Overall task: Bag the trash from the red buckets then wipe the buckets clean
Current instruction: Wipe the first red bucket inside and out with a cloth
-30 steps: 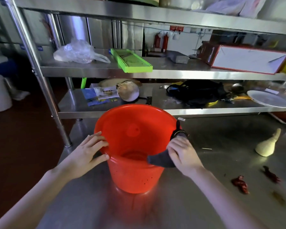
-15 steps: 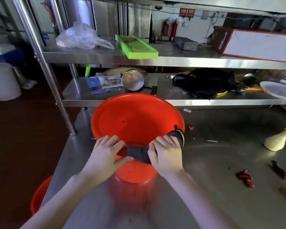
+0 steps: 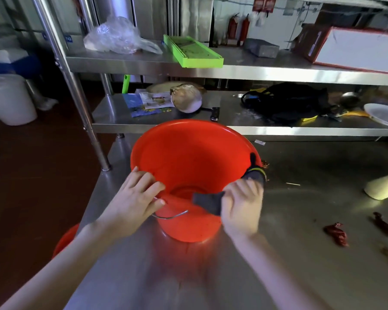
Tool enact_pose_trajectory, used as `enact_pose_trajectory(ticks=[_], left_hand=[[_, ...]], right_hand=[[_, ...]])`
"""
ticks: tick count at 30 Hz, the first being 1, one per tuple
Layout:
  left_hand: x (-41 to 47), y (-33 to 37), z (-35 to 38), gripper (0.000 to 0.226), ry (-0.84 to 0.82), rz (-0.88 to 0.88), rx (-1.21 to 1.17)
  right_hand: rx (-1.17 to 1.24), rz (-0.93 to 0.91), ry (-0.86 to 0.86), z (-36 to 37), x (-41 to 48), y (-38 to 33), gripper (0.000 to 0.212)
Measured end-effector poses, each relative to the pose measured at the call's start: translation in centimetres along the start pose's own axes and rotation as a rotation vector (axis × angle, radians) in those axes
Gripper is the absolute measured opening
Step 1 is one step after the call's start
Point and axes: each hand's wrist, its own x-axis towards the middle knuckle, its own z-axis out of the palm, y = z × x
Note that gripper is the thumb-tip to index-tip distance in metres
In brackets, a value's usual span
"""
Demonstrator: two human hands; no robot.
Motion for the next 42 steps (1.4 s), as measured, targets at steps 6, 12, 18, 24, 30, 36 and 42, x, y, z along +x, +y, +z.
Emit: enact_pose_trajectory(ticks=[6, 12, 18, 24, 30, 36, 42], left_hand=[[-0.9, 3.6, 0.5, 0.040, 0.083, -0.107, -0.104], [-1.2, 4.2, 0.1, 0.046, 0.095, -0.129, -0.226], [-0.9, 5.5, -0.1, 0.044, 0.102, -0.179, -0.151], [-1.8, 7.1, -1.1, 0.044, 0.081, -0.204, -0.161], [-2.8, -0.7, -3.7, 0.069, -0.089, -0.085, -0.116], [-3.1, -1.0, -2.3, 0.070, -0.040, -0.052, -0.154], [-3.7, 3.5, -0.5, 0.053, 0.166, -0.095, -0.125]], right_hand=[[-0.046, -0.197, -0.047, 0.6, -1.5, -3.5, 0.032], [-0.035, -0.257, -0.397, -3.0, 5.4, 5.2, 0.034], [-0.029, -0.101, -0.203, -1.6, 1.7, 1.3, 0.030], [0.081, -0.206, -0.145, -0.6, -0.7, -3.4, 0.028], [0.084, -0.211, -0.531, -2.7, 5.4, 3.2, 0.039], [0.043, -0.136, -0.404, -2.2, 5.1, 3.4, 0.036], [-0.028, -0.124, -0.117, -0.7, -2.0, -5.6, 0.027]])
